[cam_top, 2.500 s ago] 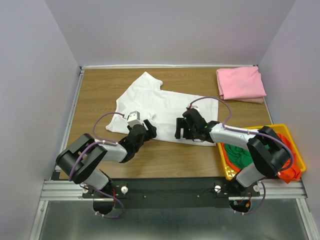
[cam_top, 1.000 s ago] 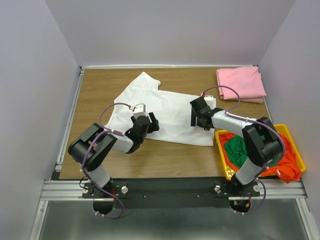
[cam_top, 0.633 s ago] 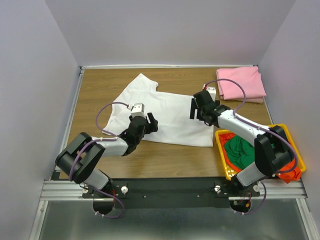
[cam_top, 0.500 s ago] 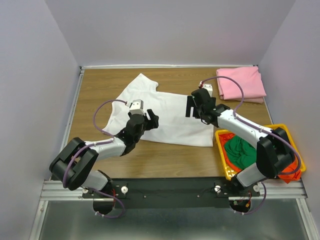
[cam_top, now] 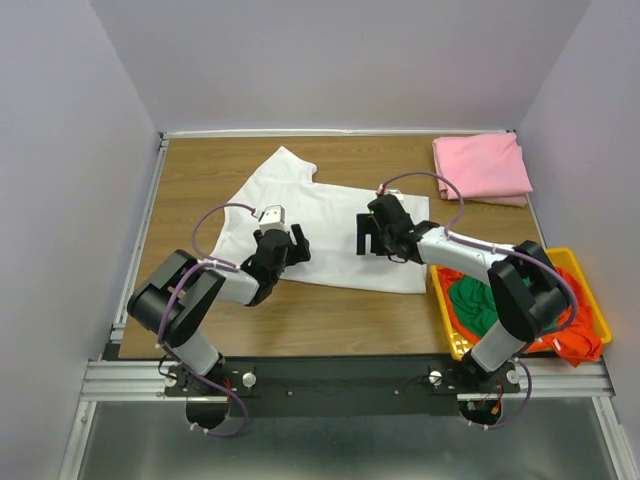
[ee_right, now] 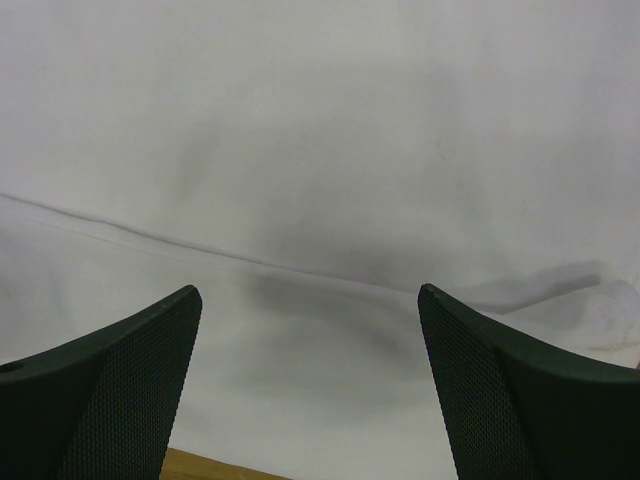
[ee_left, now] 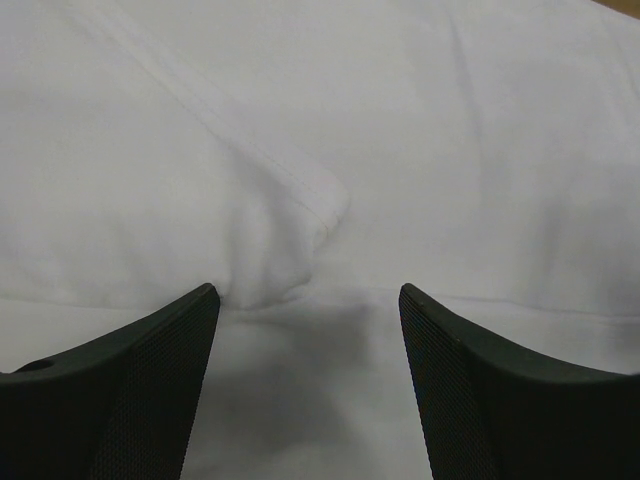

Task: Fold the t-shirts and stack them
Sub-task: Fold the tshirt

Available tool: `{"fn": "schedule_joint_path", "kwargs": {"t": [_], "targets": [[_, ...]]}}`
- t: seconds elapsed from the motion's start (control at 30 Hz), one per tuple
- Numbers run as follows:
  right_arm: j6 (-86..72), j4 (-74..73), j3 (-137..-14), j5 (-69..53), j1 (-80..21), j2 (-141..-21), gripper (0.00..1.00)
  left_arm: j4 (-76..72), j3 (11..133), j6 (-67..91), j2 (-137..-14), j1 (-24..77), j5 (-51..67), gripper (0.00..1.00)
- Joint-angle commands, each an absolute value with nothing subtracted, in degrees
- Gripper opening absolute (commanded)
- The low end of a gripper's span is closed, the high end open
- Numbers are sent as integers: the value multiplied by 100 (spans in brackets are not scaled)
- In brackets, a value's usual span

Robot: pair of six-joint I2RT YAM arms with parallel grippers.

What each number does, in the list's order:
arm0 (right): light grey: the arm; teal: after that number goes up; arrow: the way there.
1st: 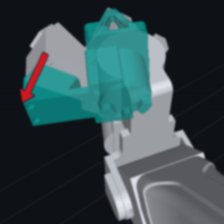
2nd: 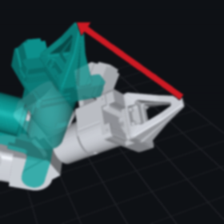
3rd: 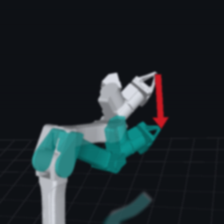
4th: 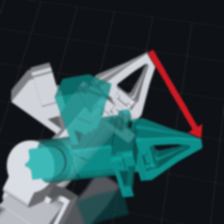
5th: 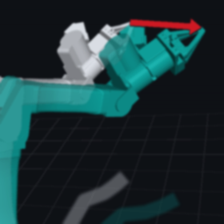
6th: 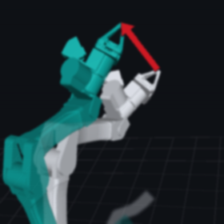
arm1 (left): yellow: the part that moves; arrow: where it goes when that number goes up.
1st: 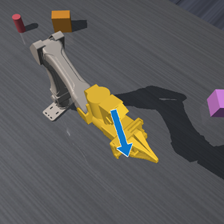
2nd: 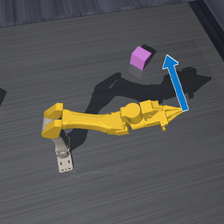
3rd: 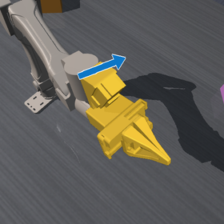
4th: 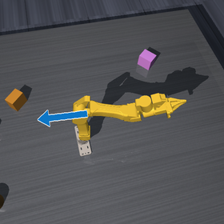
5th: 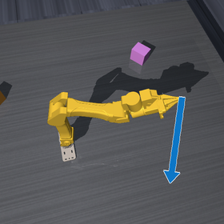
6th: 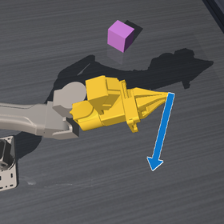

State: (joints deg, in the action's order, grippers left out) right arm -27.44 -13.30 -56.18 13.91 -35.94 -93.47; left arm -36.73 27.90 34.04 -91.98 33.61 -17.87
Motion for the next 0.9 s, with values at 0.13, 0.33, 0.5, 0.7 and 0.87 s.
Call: {"fn": "schedule_joint_path", "kwargs": {"t": [0.13,0.33,0.5,0.7,0.87], "targets": [[-2909,-1002,-5107,1397,-3621,-9562,95,-4280,2303,3744,-9571,3366,-1802,81],[-3006,-976,-4642,1556,-3621,-9457,95,-4324,1934,4226,-9667,3428,-1741,80],[-3111,-967,-4369,1521,-3621,-9360,95,-4324,1591,4710,-9633,3655,-1757,80],[-3234,-976,-4052,1389,-3621,-9159,95,-4324,1161,5088,-9256,3867,-1819,80],[-3322,-976,-3815,1152,-3621,-8886,95,-4131,1037,5247,-8983,4016,-1881,80]]}}
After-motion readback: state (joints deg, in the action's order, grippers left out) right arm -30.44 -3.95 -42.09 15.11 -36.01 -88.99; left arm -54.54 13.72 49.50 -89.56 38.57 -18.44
